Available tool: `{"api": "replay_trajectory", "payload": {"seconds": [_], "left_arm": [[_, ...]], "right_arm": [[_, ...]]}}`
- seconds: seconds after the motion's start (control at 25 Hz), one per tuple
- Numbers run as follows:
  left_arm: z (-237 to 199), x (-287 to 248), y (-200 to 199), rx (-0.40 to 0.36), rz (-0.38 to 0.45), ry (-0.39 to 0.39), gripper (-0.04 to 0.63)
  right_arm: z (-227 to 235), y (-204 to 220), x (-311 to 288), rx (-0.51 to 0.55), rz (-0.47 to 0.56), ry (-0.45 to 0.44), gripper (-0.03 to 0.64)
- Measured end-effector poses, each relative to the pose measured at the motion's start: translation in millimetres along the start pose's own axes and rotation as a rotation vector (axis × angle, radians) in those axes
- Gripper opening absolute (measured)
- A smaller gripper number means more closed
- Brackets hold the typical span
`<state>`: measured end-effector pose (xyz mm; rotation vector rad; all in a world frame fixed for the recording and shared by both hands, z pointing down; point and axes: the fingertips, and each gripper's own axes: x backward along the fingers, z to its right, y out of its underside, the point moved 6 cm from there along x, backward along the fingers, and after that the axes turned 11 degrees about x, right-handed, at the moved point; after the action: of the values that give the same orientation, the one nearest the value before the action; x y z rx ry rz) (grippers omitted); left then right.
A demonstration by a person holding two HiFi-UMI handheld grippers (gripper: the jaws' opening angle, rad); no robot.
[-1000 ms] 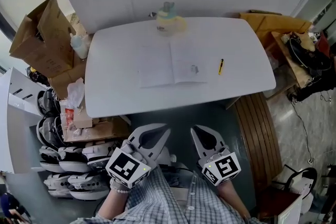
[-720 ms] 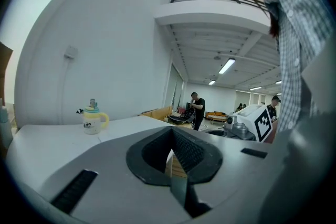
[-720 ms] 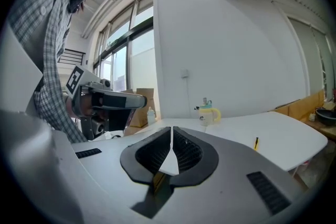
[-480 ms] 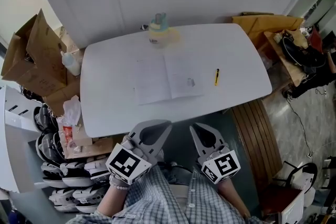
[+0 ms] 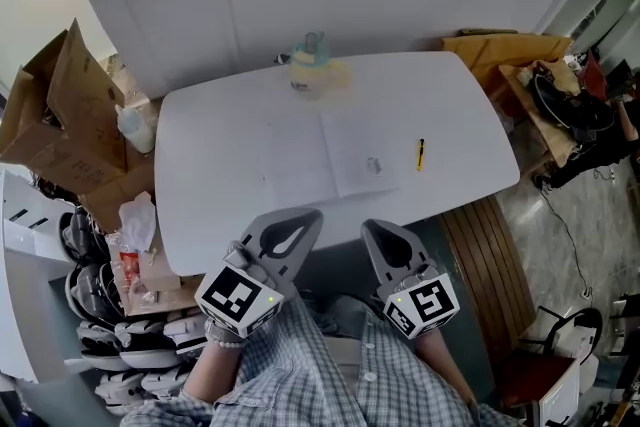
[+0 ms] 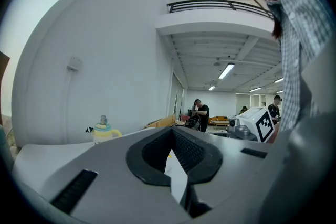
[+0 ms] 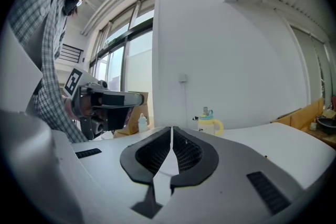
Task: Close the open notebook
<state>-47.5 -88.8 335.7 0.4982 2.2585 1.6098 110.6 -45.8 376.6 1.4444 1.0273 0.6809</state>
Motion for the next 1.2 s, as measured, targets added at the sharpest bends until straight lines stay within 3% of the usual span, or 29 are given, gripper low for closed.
{"api": "replay_trajectory", "payload": {"seconds": [0.4,0.64,0.96,1.2], "left_arm": [[-15,3,4,-0.002,-0.026,-0.003,0.006],[-26,-1,8,0.011,-0.036,-0.040,0.006],[-38,-13,8,0.057,-0.017,-0.141,0.006],[-45,-15,8,0.113,0.018,-0.203,0.006]], "right_arm": [[-5,11,-13,-0.004,-0.053,0.018,0.028],[13,42,-26,-0.116,-0.118,0.033,0.028],[39,91,-47,-0.150,-0.241,-0.095,0.029],[53,134,-64,-0.292,-0.352,-0.102,0.029]]}}
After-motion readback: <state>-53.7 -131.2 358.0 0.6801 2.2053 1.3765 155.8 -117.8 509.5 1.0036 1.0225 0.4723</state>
